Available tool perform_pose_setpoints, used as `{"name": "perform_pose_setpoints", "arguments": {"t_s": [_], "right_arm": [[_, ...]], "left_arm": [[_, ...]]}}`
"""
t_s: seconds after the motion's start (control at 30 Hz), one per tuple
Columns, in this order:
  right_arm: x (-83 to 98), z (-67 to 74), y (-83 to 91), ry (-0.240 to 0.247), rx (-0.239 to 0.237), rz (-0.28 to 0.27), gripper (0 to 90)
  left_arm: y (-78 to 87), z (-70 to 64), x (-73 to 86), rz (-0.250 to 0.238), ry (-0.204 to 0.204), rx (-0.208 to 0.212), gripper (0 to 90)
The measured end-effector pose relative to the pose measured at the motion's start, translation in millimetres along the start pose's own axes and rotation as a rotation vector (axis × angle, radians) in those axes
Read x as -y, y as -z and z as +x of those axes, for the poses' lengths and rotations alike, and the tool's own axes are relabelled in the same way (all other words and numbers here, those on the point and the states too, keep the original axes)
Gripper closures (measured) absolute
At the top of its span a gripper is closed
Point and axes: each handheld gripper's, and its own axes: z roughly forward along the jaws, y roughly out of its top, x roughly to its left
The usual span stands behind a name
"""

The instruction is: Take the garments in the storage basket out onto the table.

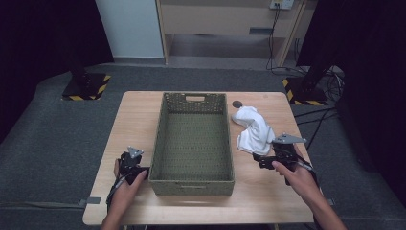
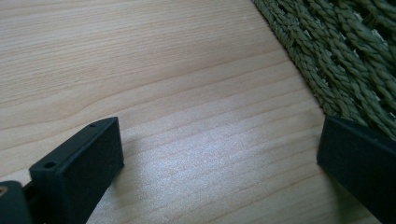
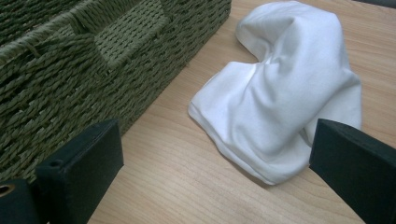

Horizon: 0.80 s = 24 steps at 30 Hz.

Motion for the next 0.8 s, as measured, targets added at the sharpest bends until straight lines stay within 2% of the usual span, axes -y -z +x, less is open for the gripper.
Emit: {"name": "perform_pose_setpoints", "arguments": {"t_s": [0.8], "right_arm": [[26.1,8.8,-0.5,-0.019,-0.023,0.026,3.2]], "left_arm": [[0.1,0.2,0.0,0.000,-0.001,0.002,0.0]]}}
